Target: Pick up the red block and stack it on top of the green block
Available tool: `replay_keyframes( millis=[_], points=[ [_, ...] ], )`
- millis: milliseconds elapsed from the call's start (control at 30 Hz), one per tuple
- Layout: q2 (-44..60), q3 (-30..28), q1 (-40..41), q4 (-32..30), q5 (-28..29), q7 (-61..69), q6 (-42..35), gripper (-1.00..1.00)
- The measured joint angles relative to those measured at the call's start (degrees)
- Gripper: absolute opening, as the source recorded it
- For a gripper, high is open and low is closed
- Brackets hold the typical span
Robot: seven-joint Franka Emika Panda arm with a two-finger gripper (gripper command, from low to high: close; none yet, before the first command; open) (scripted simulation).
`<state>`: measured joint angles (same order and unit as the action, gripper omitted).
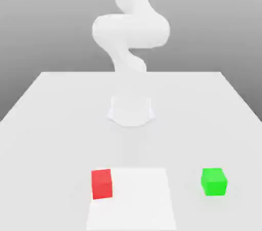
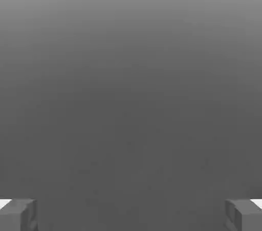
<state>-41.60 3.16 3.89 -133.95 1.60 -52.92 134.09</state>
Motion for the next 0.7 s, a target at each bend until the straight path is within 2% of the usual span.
replay_keyframes(
  millis=[367, 567, 700],
  points=[
    [19.53, 9.91, 14.62, -9.51, 7.31, -31.54, 9.97, 0.00],
    [29.84, 11.76, 19.72, -14.62, 9.60, -47.27, 15.38, 0.00],
    [36.10, 11.61, 21.41, -18.10, 8.67, -55.99, 19.21, 0.00]
  ],
)
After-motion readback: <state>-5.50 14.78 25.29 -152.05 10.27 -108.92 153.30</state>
